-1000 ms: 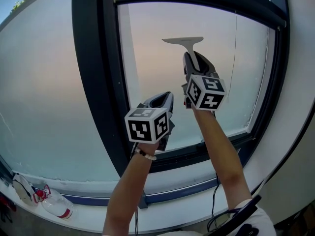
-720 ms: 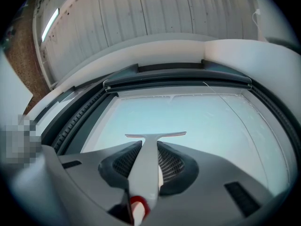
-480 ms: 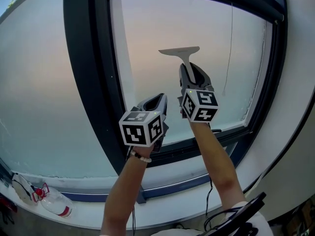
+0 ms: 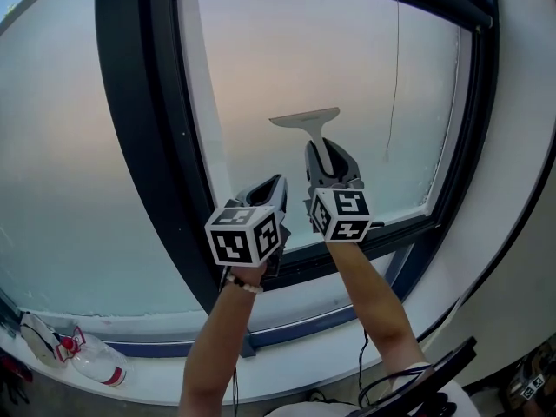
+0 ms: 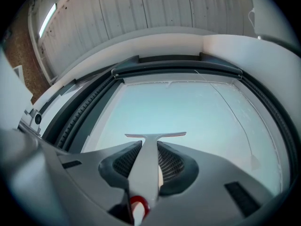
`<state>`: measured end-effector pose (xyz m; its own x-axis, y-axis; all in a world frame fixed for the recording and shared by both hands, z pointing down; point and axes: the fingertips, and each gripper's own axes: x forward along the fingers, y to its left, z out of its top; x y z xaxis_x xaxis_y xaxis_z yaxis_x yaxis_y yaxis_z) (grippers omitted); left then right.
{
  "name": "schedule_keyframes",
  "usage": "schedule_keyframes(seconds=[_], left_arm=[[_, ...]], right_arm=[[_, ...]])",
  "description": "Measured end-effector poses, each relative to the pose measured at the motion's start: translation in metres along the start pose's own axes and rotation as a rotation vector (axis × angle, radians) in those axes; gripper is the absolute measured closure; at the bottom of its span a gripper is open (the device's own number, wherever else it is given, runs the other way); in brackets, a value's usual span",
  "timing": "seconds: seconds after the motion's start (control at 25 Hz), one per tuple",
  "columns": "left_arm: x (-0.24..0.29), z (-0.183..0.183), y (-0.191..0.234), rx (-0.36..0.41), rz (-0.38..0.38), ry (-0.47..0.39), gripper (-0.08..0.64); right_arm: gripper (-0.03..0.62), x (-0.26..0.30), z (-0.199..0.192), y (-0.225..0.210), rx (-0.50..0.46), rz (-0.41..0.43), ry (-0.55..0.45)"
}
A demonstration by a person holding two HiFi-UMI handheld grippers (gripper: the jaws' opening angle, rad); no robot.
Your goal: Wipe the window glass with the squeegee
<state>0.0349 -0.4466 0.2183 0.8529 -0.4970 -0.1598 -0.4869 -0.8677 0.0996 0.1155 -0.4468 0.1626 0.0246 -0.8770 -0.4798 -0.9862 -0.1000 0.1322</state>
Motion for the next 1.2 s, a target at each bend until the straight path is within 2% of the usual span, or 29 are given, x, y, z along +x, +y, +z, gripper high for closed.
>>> schedule_keyframes(seconds=[0.52,1.04,1.2], left_arm=[[-0.001,-0.047,0.010,-0.044,0.013,0.070,0.560],[-0.003,-0.118,0.010,-0.162,0.022,0.141,0.560],[-0.007,-0.138,0.008,-0.157,0.031,0.171,0.560]], right_arm=[[0.508,-0.040,-0.067,0.005,0.016,-0.004,0.062],[0.508,-0.085,-0.143,0.012,0.044,-0.006,0.192],[0.508,-0.101,-0.168,0.012,0.065,-0.014,0.233]])
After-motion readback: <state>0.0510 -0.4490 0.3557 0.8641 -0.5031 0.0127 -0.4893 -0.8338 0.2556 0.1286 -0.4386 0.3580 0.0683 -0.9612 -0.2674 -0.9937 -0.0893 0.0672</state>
